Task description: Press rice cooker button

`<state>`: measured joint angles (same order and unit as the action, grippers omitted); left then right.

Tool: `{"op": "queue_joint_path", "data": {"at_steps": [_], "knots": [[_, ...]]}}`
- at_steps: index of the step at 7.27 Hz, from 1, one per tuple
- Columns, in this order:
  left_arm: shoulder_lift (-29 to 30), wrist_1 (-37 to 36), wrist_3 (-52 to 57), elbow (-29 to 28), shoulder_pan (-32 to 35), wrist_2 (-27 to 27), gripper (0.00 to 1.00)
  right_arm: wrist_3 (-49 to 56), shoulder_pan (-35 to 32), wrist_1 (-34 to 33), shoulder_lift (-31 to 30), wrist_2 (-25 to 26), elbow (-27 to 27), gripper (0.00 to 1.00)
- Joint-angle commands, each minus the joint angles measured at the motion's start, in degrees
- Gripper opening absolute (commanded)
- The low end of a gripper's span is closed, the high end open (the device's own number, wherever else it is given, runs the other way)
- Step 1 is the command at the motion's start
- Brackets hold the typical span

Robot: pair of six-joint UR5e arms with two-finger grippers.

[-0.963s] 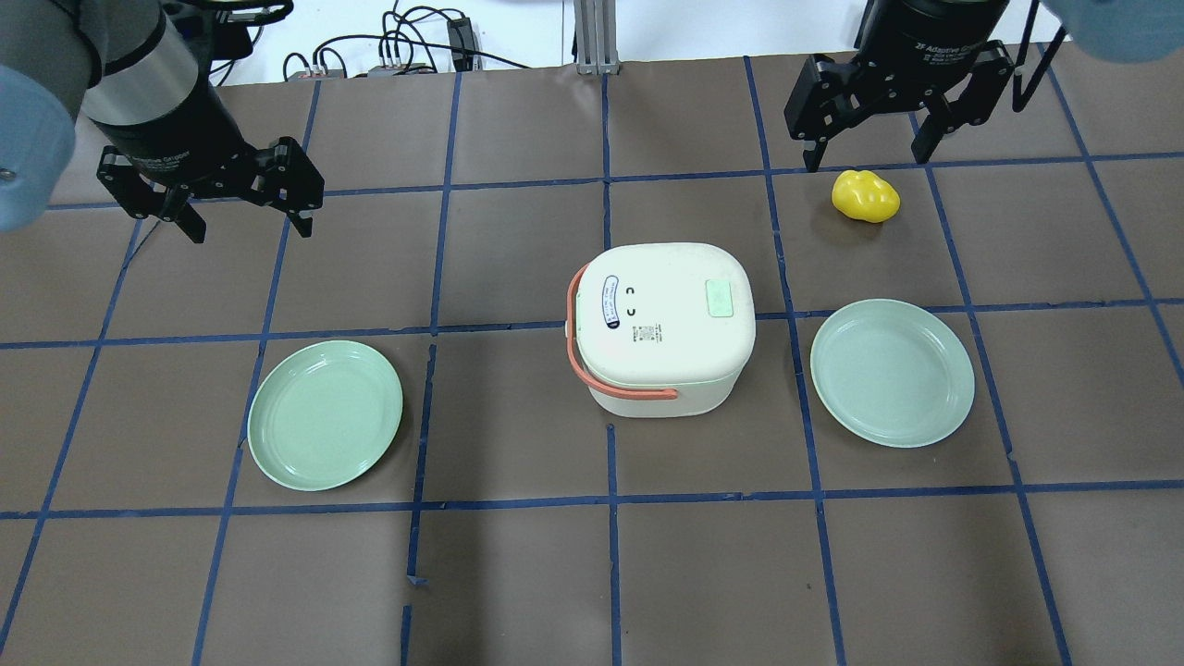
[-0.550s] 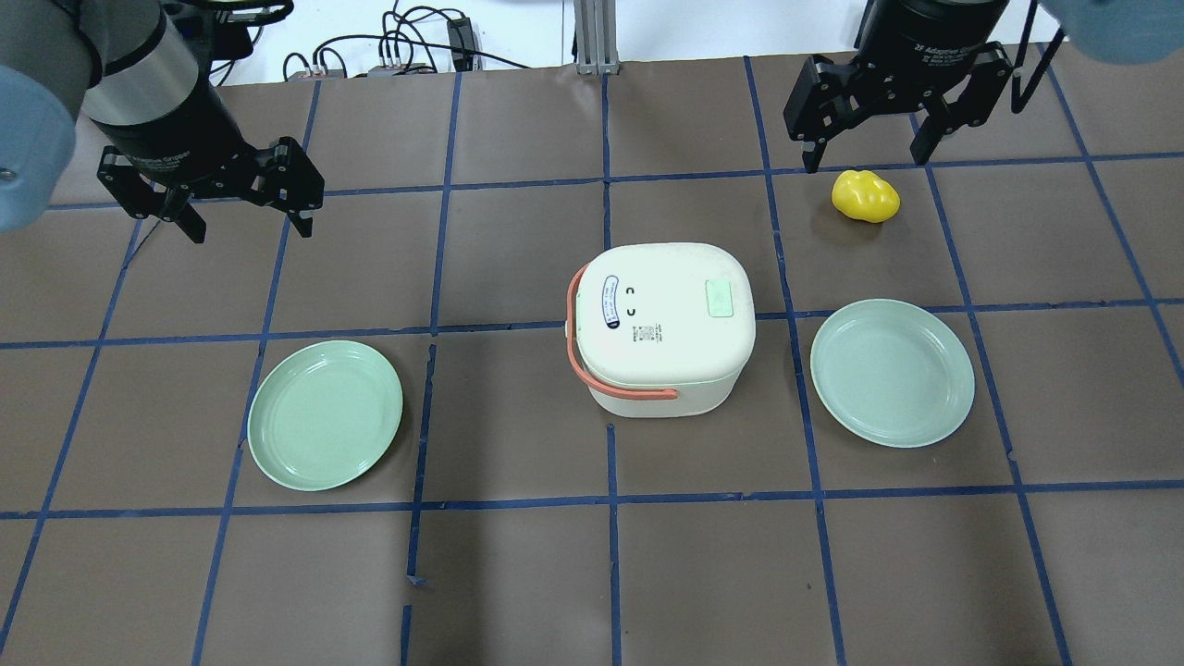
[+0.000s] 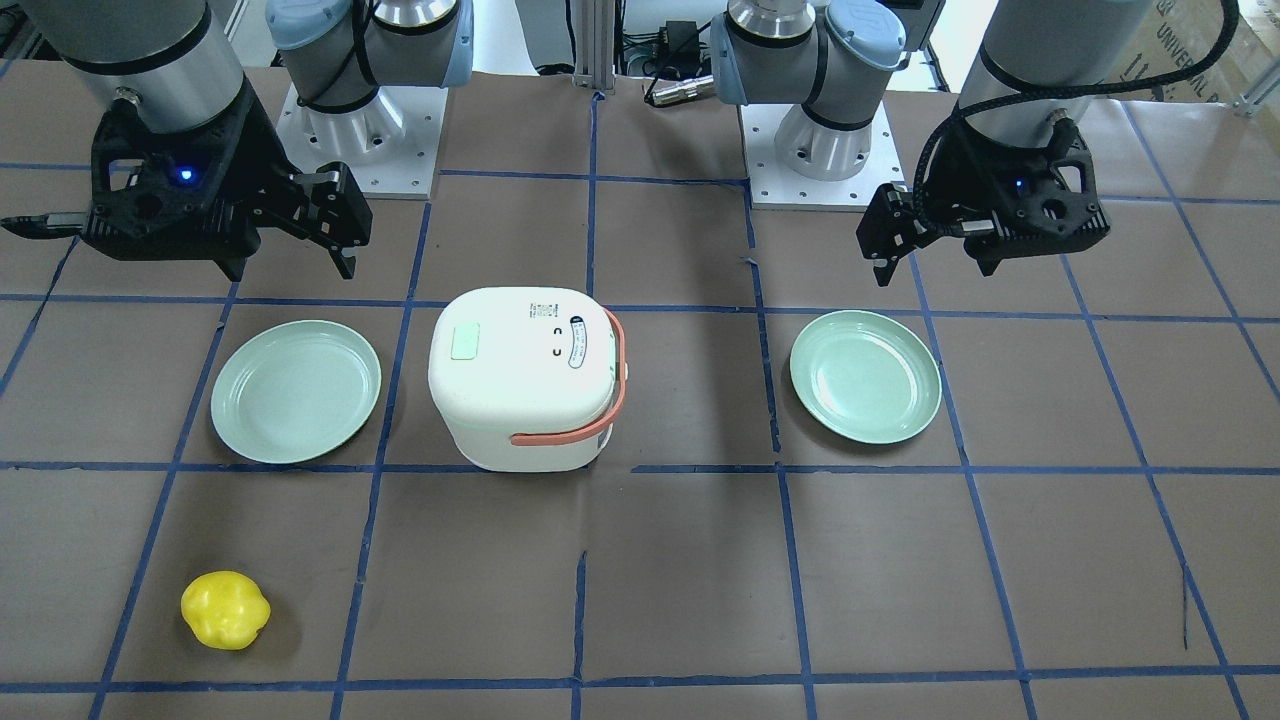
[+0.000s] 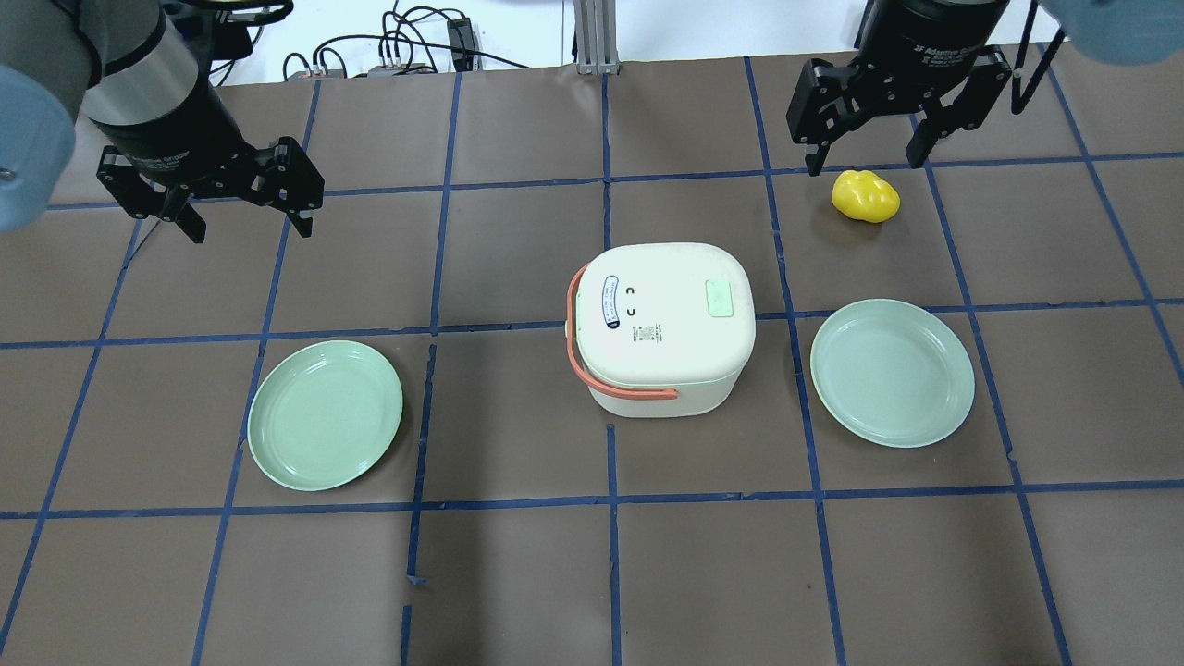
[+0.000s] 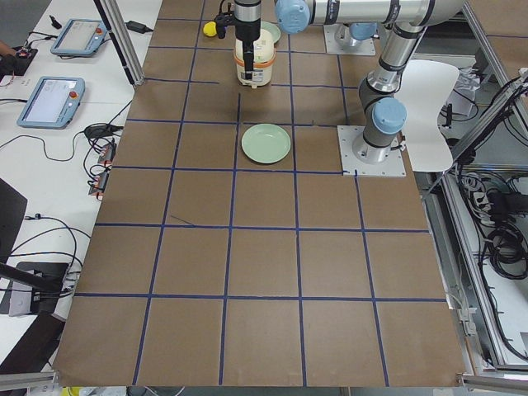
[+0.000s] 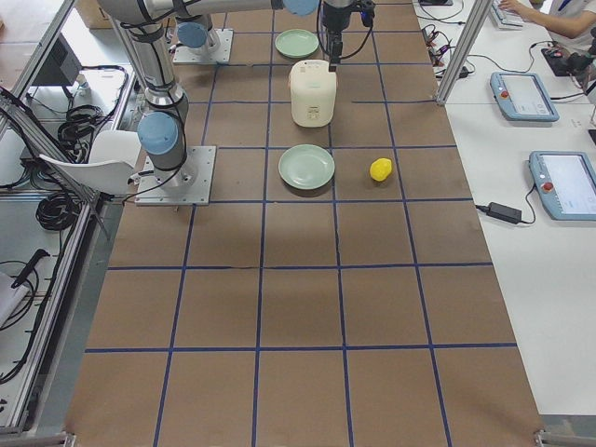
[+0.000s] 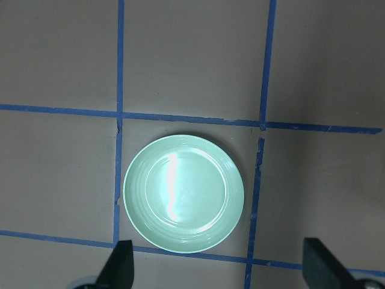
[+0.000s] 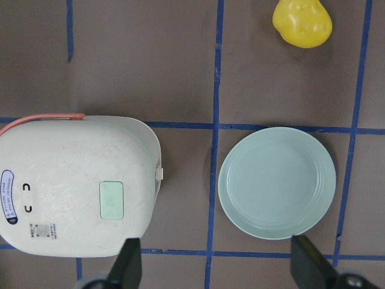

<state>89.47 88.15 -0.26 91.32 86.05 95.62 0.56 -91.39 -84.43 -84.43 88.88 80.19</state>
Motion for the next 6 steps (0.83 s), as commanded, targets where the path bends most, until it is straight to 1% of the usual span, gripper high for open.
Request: {"op": "queue_joint_path", "data": {"at_steps": [1,3,4,5,6], "knots": [[0.0,0.0,0.0,0.0,0.0,0.0,1.0,-4.32,-1.06,0.58,0.06,-4.3,-0.2,0.1],[0.09,0.0,0.0,0.0,0.0,0.0,1.0,-7.05,-5.96,-0.02,1.11,-4.59,0.32,0.08],[0.09,0.0,0.0,0.0,0.0,0.0,1.0,-8.28,-7.04,-0.64,1.81,-4.16,1.37,0.07],[0.09,0.0,0.0,0.09,0.0,0.0,1.0,-9.42,-7.13,-2.56,1.99,-3.98,3.73,0.07],[0.09,0.0,0.0,0.0,0.0,0.0,1.0,-9.61,-7.14,-7.89,1.47,-3.54,8.54,0.06]]}}
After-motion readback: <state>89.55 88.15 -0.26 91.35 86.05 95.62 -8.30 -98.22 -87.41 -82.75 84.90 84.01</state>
